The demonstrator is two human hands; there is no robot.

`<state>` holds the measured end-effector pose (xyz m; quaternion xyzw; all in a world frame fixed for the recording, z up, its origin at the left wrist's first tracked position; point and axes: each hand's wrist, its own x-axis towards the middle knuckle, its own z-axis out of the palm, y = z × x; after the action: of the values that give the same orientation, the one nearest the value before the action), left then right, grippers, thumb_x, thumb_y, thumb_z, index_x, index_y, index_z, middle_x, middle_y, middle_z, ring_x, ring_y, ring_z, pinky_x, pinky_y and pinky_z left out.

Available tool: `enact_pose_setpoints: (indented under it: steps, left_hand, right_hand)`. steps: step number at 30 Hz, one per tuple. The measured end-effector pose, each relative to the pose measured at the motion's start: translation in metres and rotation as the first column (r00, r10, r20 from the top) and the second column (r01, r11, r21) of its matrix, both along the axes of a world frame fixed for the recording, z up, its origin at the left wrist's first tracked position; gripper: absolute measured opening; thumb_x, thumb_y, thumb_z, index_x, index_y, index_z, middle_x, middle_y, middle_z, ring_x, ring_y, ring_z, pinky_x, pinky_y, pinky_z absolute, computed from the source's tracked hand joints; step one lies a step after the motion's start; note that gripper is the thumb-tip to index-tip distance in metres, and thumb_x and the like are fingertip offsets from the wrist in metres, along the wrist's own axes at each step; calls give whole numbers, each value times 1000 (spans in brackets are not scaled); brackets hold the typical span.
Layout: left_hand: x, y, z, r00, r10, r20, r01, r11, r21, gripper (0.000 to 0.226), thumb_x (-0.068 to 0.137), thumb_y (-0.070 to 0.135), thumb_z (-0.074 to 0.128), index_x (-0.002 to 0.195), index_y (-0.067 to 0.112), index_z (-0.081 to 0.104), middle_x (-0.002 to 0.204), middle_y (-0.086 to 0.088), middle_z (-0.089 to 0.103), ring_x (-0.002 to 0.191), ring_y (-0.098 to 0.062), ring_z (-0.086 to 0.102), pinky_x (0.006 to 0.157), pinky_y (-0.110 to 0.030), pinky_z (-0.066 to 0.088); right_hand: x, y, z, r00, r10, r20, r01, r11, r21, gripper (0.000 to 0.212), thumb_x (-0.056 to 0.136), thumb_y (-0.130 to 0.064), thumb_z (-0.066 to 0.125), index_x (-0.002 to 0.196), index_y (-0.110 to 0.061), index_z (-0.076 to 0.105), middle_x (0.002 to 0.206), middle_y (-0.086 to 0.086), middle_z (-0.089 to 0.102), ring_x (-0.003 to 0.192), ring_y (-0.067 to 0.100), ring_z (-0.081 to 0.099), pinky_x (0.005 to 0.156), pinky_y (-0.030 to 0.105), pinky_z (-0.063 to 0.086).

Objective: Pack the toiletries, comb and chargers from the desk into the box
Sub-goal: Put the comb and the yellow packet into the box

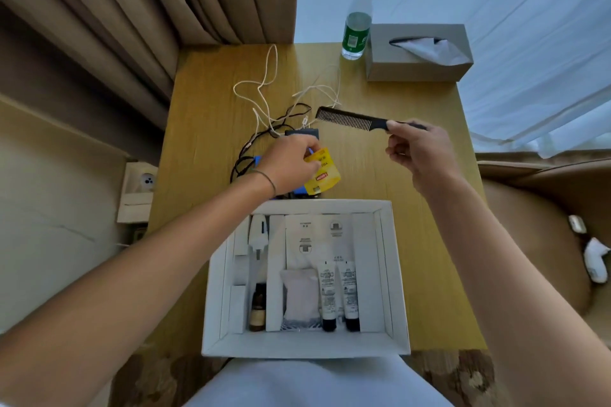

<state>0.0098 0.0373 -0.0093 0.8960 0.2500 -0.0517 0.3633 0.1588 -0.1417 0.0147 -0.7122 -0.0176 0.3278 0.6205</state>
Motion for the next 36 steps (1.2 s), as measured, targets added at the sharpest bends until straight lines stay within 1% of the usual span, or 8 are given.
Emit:
enact_pose_setpoints:
  steps: [4,10,13,15,18,22,28,36]
  left_hand:
    - [-27,-11,23,989,66,133,-65,998,-12,12,87,13,64,97,19,70,88,-1,72,83,-20,68,74,-39,58]
    - [-69,-37,38,982,75,173,-55,991,-122,15,83,2,64,89,15,69,81,-4,70,78,-23,66,74,-45,56]
    - [-88,-50,34,989,48,143,-26,988,-154,24,84,5,67,103,18,71,89,3,73,82,-12,68,79,-36,58]
    - [-97,-57,20,998,24,61,-14,987,-161,29,85,6,69,111,19,70,98,1,74,91,-15,70,84,-38,59]
    - [-107,-66,-10,999,-4,-43,1,998,-60,33,90,7,63,119,19,71,110,-4,73,101,-21,67,90,-41,56]
    - [-117,-74,-44,997,4,-78,5,994,111,35,91,6,61,123,18,71,114,-5,68,106,-28,62,93,-39,52]
    - [-114,-84,-59,999,46,-19,-42,988,146,34,86,7,66,117,20,70,109,-8,72,102,-28,65,87,-41,54]
    - [-123,-84,-51,999,-48,9,46,979,197,50,86,2,60,133,18,62,127,-9,66,116,-31,58,95,-43,53]
  right_hand:
    - [-15,-4,10,998,-17,-58,23,996,91,13,94,-21,67,88,-10,70,62,0,64,58,13,60,67,29,54]
    - [-32,-3,17,997,-4,-75,18,984,180,23,102,-31,53,85,-16,58,56,-3,59,53,14,60,66,33,54]
    - [-41,-4,21,998,38,-47,-29,984,176,22,101,-27,55,82,-17,56,57,-2,58,54,17,60,62,31,54]
    - [-48,-6,23,997,71,-19,-66,979,194,19,99,-24,59,82,-16,59,59,0,59,56,17,60,63,31,54]
    - [-58,-14,23,996,91,12,-91,975,204,15,97,-21,65,83,-14,66,61,1,61,58,16,60,64,29,54]
    - [-68,-27,18,996,78,-35,-70,979,190,19,99,-24,62,96,-7,71,61,2,63,59,16,60,62,26,54]
    - [-74,-51,13,992,123,-30,-117,982,151,18,97,-27,66,85,-16,74,63,1,65,61,16,62,66,28,55]
    - [-75,-67,17,992,126,8,-125,977,172,17,92,-28,71,79,-20,78,64,0,65,62,14,61,69,27,56]
